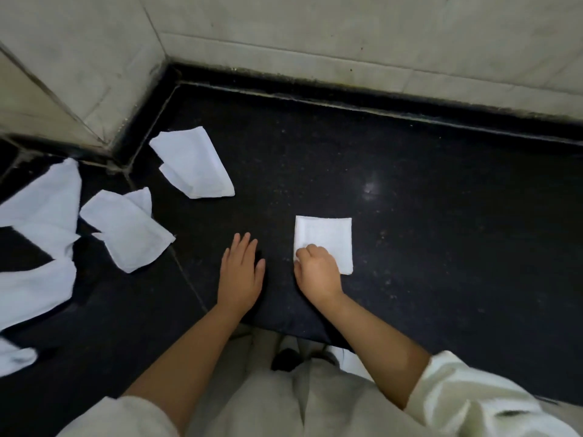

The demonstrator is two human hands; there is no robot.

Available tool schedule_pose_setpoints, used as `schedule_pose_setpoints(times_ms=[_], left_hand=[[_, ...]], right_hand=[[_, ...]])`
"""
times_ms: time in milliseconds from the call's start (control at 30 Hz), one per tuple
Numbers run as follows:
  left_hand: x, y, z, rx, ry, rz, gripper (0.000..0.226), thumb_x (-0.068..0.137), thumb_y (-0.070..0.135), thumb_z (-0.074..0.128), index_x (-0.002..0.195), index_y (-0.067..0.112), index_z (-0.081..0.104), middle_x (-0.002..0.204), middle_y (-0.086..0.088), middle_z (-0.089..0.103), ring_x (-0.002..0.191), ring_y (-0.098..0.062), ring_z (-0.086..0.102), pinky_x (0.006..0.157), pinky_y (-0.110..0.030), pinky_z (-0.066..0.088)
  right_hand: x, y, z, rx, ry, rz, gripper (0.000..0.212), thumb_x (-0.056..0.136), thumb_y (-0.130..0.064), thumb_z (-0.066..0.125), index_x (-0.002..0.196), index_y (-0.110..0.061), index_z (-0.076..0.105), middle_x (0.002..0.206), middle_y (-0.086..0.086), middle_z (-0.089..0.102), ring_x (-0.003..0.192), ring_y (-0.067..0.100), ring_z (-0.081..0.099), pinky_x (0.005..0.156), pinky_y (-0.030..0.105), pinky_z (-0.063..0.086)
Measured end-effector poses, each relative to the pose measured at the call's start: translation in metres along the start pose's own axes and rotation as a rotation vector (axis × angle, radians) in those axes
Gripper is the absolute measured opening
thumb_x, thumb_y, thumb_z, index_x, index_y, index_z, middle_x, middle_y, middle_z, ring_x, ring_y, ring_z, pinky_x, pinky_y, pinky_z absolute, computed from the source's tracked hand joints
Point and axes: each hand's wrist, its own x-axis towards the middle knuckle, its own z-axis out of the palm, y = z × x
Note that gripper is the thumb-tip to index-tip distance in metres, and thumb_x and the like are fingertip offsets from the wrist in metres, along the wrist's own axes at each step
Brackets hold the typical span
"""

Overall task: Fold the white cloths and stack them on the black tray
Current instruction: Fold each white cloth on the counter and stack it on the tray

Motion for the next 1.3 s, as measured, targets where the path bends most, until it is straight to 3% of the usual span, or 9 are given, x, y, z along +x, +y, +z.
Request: schedule_pose_setpoints(times_ms=[167, 433, 533, 633, 767, 933, 1133, 1200, 1300], left_hand=[[-0.012, -0.012, 0.001, -0.053, 0.067, -0.006, 0.080, 0.081, 0.046, 0.007, 0.134, -0.002, 0.044, 0.149, -0.017, 0.035, 0.143, -0.031, 0.021, 0.116, -0.043, 0.017], [-0.021, -0.014, 0.005, -0.082, 0.056, 0.044, 0.066, 0.085, 0.036, 0.021, 0.126, -0.005, 0.053, 0.138, -0.022, 0.048, 0.135, -0.037, 0.036, 0.109, -0.046, 0.030], [-0.019, -0.007, 0.006, -0.058, 0.009, 0.128, 0.049, 0.083, 0.025, 0.035, 0.108, -0.004, 0.065, 0.117, -0.021, 0.065, 0.115, -0.040, 0.058, 0.091, -0.049, 0.049], [-0.015, 0.004, 0.010, 0.000, -0.004, 0.320, 0.040, 0.079, 0.023, 0.041, 0.092, 0.004, 0.073, 0.101, -0.012, 0.073, 0.099, -0.030, 0.069, 0.075, -0.040, 0.057], [-0.006, 0.020, 0.020, 0.118, -0.103, 0.565, 0.038, 0.075, 0.028, 0.039, 0.083, 0.019, 0.075, 0.093, 0.004, 0.074, 0.088, -0.014, 0.072, 0.072, -0.026, 0.057], [0.018, 0.032, 0.022, 0.214, -0.052, 0.603, 0.026, 0.063, 0.041, 0.057, 0.070, 0.024, 0.074, 0.079, 0.012, 0.072, 0.074, -0.006, 0.070, 0.065, -0.016, 0.053], [0.032, 0.033, 0.022, 0.258, -0.003, 0.625, 0.029, 0.052, 0.024, 0.086, 0.073, 0.011, 0.070, 0.074, -0.005, 0.068, 0.068, -0.024, 0.068, 0.062, -0.029, 0.054], [0.028, 0.036, 0.022, 0.318, 0.008, 0.690, 0.004, 0.060, 0.012, 0.067, 0.063, 0.014, 0.068, 0.062, -0.001, 0.065, 0.055, -0.020, 0.064, 0.054, -0.020, 0.050], [0.019, 0.048, 0.033, 0.317, 0.069, 0.850, 0.028, 0.066, 0.009, 0.037, 0.064, 0.012, 0.065, 0.060, -0.002, 0.062, 0.057, -0.020, 0.058, 0.061, -0.023, 0.037]], right_hand=[[0.000, 0.006, 0.003, 0.143, -0.073, 0.012, 0.003, 0.071, 0.011, 0.061, 0.070, 0.008, 0.063, 0.065, 0.023, 0.062, 0.059, 0.038, 0.060, 0.052, 0.037, 0.050], [-0.010, -0.008, -0.010, 0.197, -0.346, -0.052, 0.051, 0.093, -0.010, 0.045, 0.141, -0.004, 0.029, 0.138, 0.014, 0.045, 0.124, 0.027, 0.043, 0.101, 0.025, 0.033], [-0.022, 0.012, -0.023, 0.101, -0.293, -0.145, 0.048, 0.084, 0.002, 0.045, 0.132, 0.002, 0.043, 0.133, 0.019, 0.051, 0.119, 0.032, 0.052, 0.099, 0.029, 0.043], [-0.030, 0.040, -0.027, -0.098, -0.203, -0.131, 0.039, 0.055, 0.003, 0.054, 0.091, 0.000, 0.069, 0.089, 0.016, 0.071, 0.077, 0.034, 0.069, 0.068, 0.040, 0.057], [-0.032, 0.058, -0.030, -0.229, -0.332, -0.062, 0.045, 0.026, 0.008, 0.075, 0.067, -0.009, 0.069, 0.077, 0.006, 0.072, 0.061, 0.030, 0.069, 0.048, 0.036, 0.056], [-0.008, 0.059, -0.034, -0.252, -0.313, -0.073, 0.019, 0.046, 0.000, 0.055, 0.056, -0.010, 0.067, 0.063, 0.006, 0.069, 0.045, 0.024, 0.062, 0.038, 0.030, 0.052], [-0.009, 0.049, -0.047, -0.010, -0.273, 0.039, 0.027, 0.081, 0.005, 0.044, 0.093, 0.005, 0.068, 0.098, 0.022, 0.068, 0.091, 0.035, 0.065, 0.079, 0.038, 0.052], [-0.018, 0.049, -0.058, 0.089, -0.240, 0.092, 0.026, 0.085, 0.004, 0.048, 0.104, 0.005, 0.065, 0.110, 0.022, 0.065, 0.103, 0.033, 0.060, 0.090, 0.037, 0.049], [-0.043, 0.058, -0.077, 0.152, -0.220, 0.151, 0.026, 0.085, 0.003, 0.049, 0.106, 0.002, 0.065, 0.110, 0.019, 0.065, 0.104, 0.031, 0.059, 0.087, 0.029, 0.046]])
